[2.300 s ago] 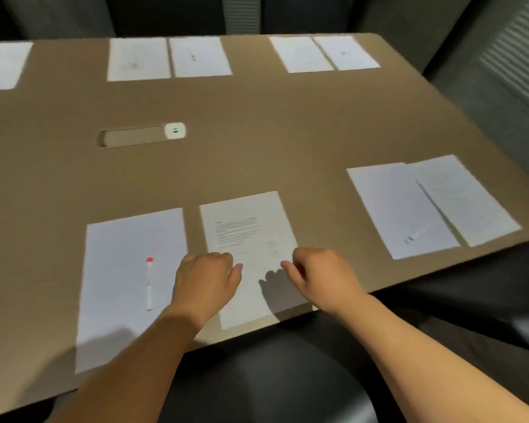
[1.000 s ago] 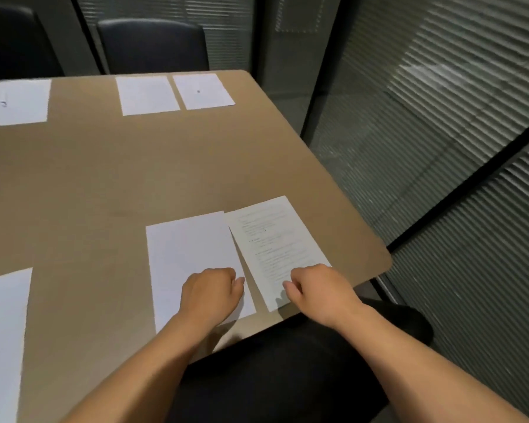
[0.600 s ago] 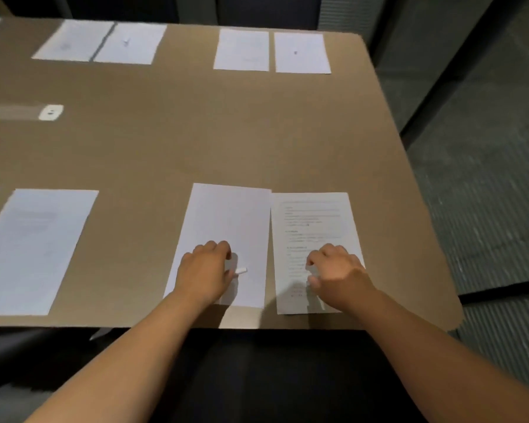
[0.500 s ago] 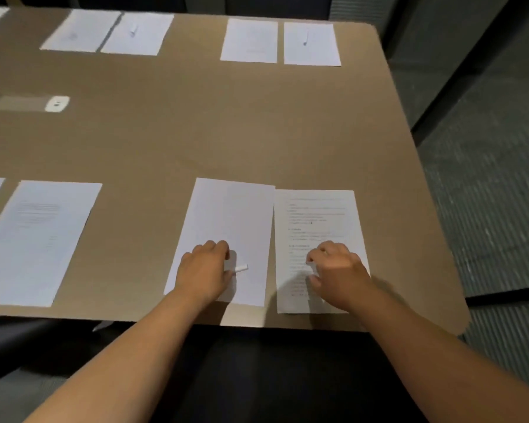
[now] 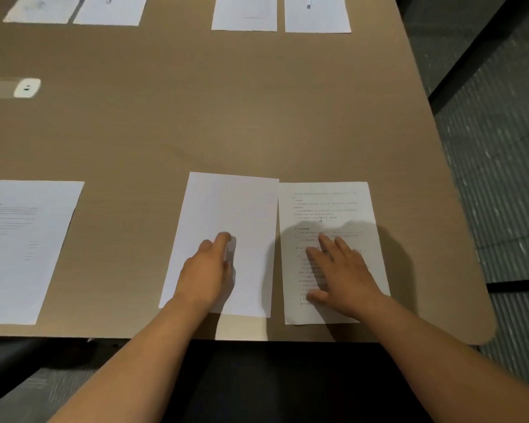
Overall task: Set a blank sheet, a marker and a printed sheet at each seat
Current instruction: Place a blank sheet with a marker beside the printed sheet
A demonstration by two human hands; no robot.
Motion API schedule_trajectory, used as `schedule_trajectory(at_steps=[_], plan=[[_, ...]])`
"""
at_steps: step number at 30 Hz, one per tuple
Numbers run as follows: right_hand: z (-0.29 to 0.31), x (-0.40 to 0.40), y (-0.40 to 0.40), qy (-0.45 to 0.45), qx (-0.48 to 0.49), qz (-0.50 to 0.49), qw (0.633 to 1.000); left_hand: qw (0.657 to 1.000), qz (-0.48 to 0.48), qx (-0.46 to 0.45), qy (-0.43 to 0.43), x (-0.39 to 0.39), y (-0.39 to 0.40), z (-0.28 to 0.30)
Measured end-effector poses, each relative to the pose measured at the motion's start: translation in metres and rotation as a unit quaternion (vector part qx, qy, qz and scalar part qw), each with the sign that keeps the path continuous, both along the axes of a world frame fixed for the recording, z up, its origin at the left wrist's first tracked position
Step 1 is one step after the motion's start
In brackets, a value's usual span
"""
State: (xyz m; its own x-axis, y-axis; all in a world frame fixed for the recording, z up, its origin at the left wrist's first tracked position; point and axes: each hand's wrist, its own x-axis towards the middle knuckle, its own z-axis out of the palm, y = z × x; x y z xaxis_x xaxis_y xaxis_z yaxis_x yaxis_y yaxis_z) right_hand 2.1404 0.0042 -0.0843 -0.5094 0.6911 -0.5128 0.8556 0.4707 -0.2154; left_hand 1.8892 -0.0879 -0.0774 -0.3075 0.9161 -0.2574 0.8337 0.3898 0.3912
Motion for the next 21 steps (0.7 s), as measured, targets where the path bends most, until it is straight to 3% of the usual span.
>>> schedule_trajectory(at_steps=[2, 6, 21], plan=[[-0.002, 0.000, 0.001, -0.003, 0.004, -0.003, 1.000, 1.000, 0.000, 0.010, -0.002, -0.003, 0.004, -0.005], [-0.005, 0.000, 0.002, -0.002, 0.008, -0.020, 1.000, 0.988, -0.044, 0.005, 0.147, -0.001, 0.002, -0.024], [-0.012, 0.002, -0.001, -0.002, -0.010, -0.023, 1.000, 0.986, -0.007, -0.001, 0.165, 0.005, -0.026, -0.032]])
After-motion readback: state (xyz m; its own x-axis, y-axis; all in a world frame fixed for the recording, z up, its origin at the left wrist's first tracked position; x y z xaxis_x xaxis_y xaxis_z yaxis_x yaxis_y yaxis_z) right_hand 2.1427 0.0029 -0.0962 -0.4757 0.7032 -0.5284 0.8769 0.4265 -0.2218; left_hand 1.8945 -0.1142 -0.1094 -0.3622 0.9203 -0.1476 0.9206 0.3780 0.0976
